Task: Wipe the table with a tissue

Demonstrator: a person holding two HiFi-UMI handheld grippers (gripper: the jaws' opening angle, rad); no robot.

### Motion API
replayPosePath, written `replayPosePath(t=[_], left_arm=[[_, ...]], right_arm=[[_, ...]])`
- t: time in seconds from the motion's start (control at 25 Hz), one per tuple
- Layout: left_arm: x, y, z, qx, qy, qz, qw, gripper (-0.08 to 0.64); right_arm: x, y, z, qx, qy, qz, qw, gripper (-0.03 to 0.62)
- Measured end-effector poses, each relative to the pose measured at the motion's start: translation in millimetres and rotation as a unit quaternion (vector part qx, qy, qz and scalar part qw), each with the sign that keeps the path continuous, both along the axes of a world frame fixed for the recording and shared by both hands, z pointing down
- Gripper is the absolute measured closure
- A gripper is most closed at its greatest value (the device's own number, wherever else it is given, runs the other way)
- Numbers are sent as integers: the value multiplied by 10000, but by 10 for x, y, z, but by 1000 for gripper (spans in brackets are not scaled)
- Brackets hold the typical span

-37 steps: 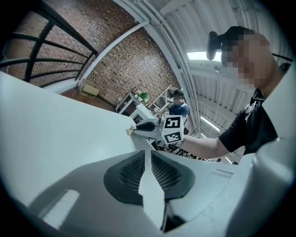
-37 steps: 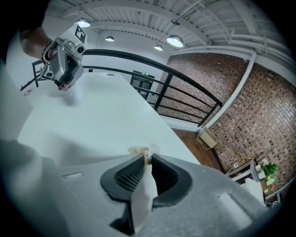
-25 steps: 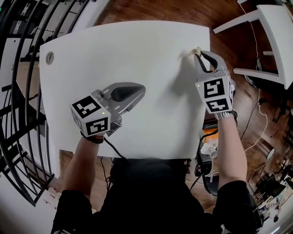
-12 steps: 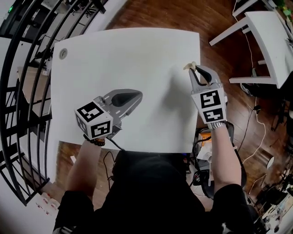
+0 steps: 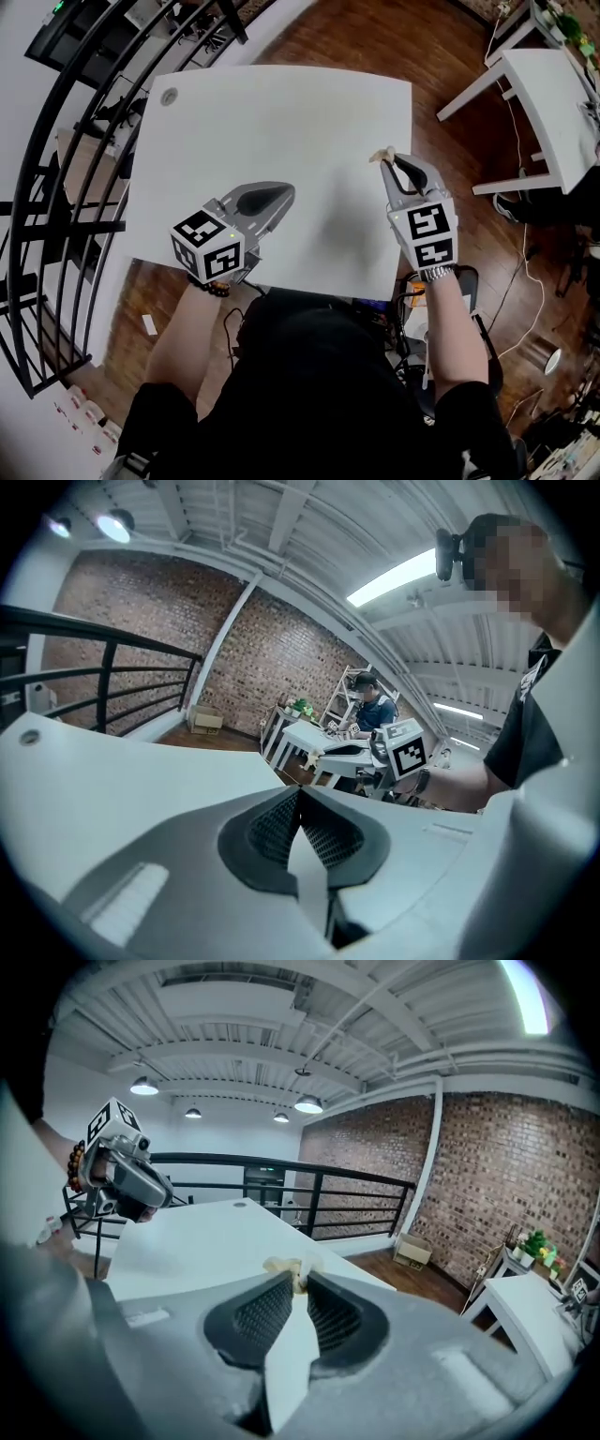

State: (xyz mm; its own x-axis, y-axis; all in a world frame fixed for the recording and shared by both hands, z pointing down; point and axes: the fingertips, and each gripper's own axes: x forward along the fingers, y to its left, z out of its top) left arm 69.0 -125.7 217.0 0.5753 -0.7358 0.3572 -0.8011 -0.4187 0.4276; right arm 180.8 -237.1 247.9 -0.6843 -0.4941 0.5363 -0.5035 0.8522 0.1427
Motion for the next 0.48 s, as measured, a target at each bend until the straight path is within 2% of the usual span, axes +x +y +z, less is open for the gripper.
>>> replayPosePath(t=[0.24, 0.48], left_arm=[[4, 238, -137, 302, -580, -513, 9965, 543], [28, 358, -213, 566, -979, -907, 9894, 543]], right_arm=[[-42, 427, -265, 5, -443, -181, 9989, 552], [-148, 770, -427, 39, -809, -399, 9959, 554]])
